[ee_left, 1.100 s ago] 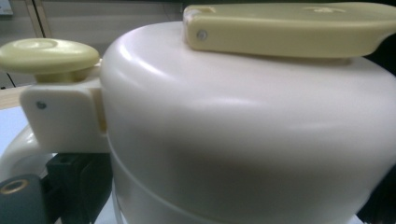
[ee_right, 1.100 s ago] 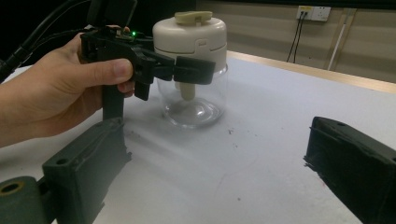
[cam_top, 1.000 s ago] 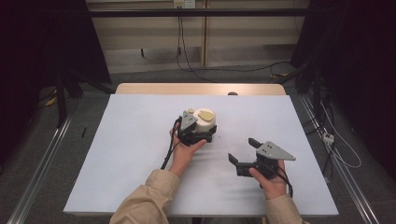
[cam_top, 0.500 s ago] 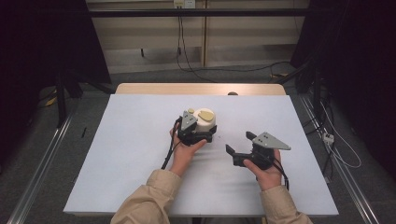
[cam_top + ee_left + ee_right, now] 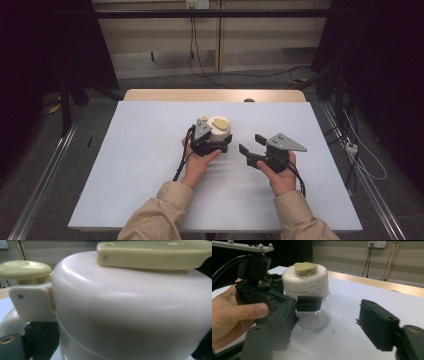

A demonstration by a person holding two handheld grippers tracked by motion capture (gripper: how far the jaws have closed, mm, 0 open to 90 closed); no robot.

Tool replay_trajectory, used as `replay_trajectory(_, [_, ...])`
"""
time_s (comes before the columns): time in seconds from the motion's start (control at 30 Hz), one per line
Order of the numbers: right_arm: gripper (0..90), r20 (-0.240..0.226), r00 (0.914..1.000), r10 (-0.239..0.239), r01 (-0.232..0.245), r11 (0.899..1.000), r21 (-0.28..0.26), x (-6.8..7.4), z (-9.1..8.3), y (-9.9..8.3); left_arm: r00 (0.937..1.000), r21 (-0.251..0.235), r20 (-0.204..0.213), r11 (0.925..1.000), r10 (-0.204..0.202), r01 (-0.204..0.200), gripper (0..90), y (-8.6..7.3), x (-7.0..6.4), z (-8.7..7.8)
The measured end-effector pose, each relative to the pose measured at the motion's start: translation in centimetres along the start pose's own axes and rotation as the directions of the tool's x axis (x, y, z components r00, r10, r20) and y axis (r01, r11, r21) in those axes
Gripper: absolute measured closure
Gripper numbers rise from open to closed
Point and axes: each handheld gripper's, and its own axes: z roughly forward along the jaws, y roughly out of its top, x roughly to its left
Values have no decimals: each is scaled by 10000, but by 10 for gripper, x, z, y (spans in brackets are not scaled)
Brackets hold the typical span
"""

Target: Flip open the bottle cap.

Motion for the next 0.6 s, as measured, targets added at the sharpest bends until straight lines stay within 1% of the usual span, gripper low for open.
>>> replay_trajectory(0.1, [424, -92, 10000, -31, 33, 9999, 132, -1, 4, 3, 10000, -21, 20, 10000, 21, -21, 56, 0, 0, 0])
replay_trajectory(0.17, [499, -129, 9999, 10, -8, 9999, 115, -1, 6, 6, 10000, -4, 24, 10000, 44, -44, 56, 0, 0, 0])
replay_trajectory(0.2, [552, -187, 9998, 1, 1, 10000, 98, 0, 7, 7, 10000, -8, 19, 10000, 48, -48, 56, 0, 0, 0])
replay_trajectory(0.27, [695, -337, 9994, -87, 91, 9999, 121, 0, 9, 10, 9999, 12, 16, 9999, 104, -104, 56, 0, 0, 0])
replay_trajectory(0.33, [782, -451, 9990, -28, 33, 9999, 111, 0, 11, 13, 9998, 14, -2, 9998, 175, -175, 56, 0, 1, 0])
replay_trajectory(0.37, [818, -519, 9986, -63, 71, 9999, 139, 0, 12, 14, 9999, 13, 0, 9999, 125, -125, 56, 0, 0, 0])
replay_trajectory(0.47, [890, -693, 9975, -165, 179, 9997, 192, 0, 16, 17, 9999, 7, -6, 9999, 101, -101, 56, 0, 0, 0])
replay_trajectory(0.6, [900, -748, 9969, -233, 258, 9991, 324, 1, 23, 19, 9999, 6, -13, 9999, 101, -101, 56, 0, 0, 0])
